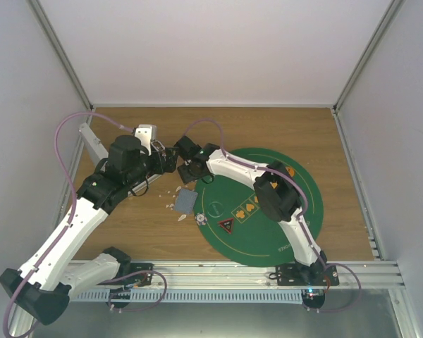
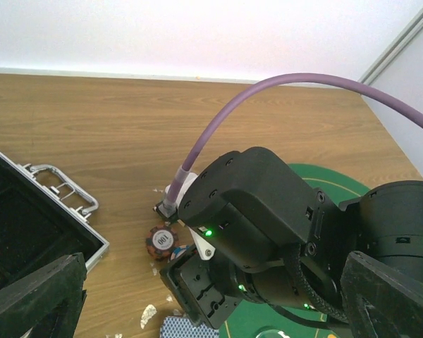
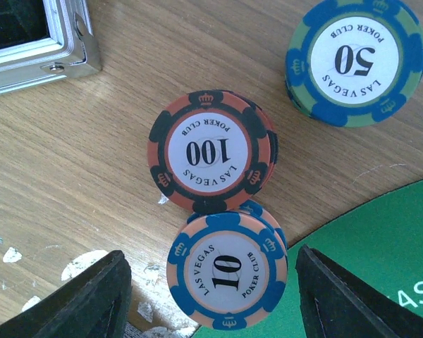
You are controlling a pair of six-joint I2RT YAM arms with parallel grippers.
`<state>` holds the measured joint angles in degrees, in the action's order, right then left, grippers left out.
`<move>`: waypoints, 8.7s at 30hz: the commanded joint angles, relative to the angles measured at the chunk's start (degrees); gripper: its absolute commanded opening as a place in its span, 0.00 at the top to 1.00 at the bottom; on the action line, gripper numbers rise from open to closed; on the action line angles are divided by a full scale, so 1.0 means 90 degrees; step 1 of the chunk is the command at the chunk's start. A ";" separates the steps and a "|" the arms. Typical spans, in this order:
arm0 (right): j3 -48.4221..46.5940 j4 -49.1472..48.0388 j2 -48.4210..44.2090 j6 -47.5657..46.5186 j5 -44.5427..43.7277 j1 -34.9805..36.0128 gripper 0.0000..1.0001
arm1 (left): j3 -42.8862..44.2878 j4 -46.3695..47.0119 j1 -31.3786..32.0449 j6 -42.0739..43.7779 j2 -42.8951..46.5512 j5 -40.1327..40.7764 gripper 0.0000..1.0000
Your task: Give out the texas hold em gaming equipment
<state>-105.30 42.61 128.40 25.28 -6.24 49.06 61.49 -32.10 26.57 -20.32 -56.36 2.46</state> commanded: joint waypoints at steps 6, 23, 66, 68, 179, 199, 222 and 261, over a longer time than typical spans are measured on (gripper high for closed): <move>-0.0214 0.0090 0.0245 -0.0066 -0.0020 -0.0058 0.38 | -0.0020 0.0392 -0.0045 0.0041 -0.0036 -0.0079 0.01; -0.0224 0.0109 0.0279 -0.0064 -0.0058 -0.0070 0.51 | -0.0037 0.0413 -0.0066 0.0031 -0.0048 -0.0117 0.01; 0.1754 -0.0480 -0.1299 0.0069 -0.0229 -0.1652 0.57 | 0.0052 0.0363 -0.0112 0.0080 -0.0083 -0.0080 0.01; 0.1645 -0.0478 -0.1192 -0.0010 -0.0222 -0.1743 0.57 | 0.0061 0.0371 -0.0120 0.0089 -0.0109 -0.0084 0.01; 0.0418 -0.0289 0.0464 -0.1377 0.0239 -0.0109 0.40 | -0.0022 0.0409 -0.0180 -0.0125 -0.0134 -0.0263 0.01; 0.0863 0.0020 0.0499 -0.0912 0.0394 -0.0109 0.51 | -0.0012 0.0411 -0.0186 -0.0135 -0.0110 -0.0430 0.01; 0.0645 -0.0368 -0.0087 -0.0716 0.0039 -0.0051 0.64 | -0.0012 0.0393 -0.0188 -0.0145 -0.0105 -0.0400 0.01; 0.0157 -0.0449 0.0043 -0.0763 0.0409 -0.0041 0.63 | -0.0036 0.0410 -0.0198 -0.0145 -0.0085 -0.0383 0.01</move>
<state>-102.13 37.89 128.99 18.48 -2.63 47.97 61.47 -31.07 25.32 -21.30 -58.02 -1.02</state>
